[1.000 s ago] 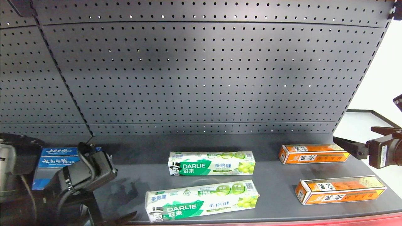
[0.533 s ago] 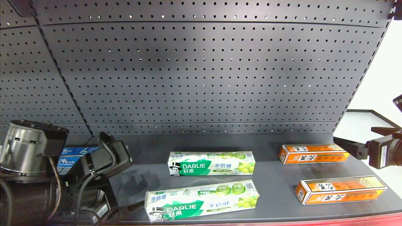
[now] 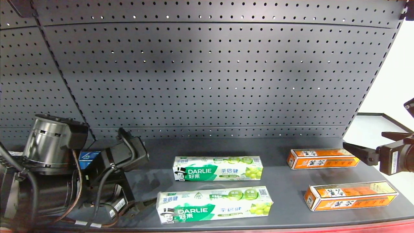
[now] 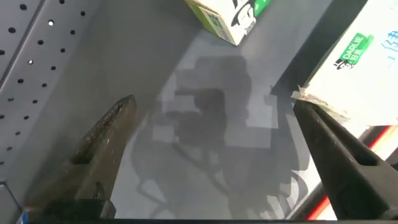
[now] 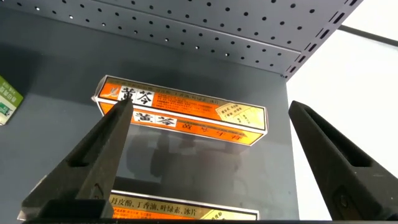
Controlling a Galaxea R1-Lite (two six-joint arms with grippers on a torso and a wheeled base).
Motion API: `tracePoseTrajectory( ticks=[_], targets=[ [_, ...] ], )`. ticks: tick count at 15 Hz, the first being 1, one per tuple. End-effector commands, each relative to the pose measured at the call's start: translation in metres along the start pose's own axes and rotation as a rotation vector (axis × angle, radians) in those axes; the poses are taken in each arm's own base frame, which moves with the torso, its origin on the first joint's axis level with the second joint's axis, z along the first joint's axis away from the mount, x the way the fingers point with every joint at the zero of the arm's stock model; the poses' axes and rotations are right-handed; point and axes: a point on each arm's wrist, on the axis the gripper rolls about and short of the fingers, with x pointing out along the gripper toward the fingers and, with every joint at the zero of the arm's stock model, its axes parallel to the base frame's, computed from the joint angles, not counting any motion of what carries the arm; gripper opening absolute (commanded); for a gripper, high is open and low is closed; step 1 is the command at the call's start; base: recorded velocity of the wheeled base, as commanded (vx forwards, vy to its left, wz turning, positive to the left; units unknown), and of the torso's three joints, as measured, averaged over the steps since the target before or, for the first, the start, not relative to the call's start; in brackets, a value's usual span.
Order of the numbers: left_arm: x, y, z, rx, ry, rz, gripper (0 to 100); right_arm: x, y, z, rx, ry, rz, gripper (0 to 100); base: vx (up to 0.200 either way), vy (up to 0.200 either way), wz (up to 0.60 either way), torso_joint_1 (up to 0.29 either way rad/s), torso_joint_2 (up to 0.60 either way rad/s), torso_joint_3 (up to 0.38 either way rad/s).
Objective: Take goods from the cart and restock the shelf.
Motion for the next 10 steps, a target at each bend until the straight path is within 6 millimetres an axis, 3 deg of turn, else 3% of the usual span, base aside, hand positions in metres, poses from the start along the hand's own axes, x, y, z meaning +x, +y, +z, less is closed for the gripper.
tracePoseTrajectory(
  ticks=[1, 10],
  targets=[
    [0.0041, 0.0017, 0.0022, 0.000, 0.003, -0.003, 100, -0.0002, 0.0002, -0.0004, -0.001, 0.000, 0.000, 100, 0.000, 0.000, 0.00, 0.000, 0.00, 0.000],
    [0.0084, 0.0004, 0.0051, 0.008, 0.004, -0.014, 100, -0.0004, 0.0008, -0.0028, -0.002, 0.006, 0.012, 100, 0.000, 0.000, 0.00, 0.000, 0.00, 0.000]
  ],
)
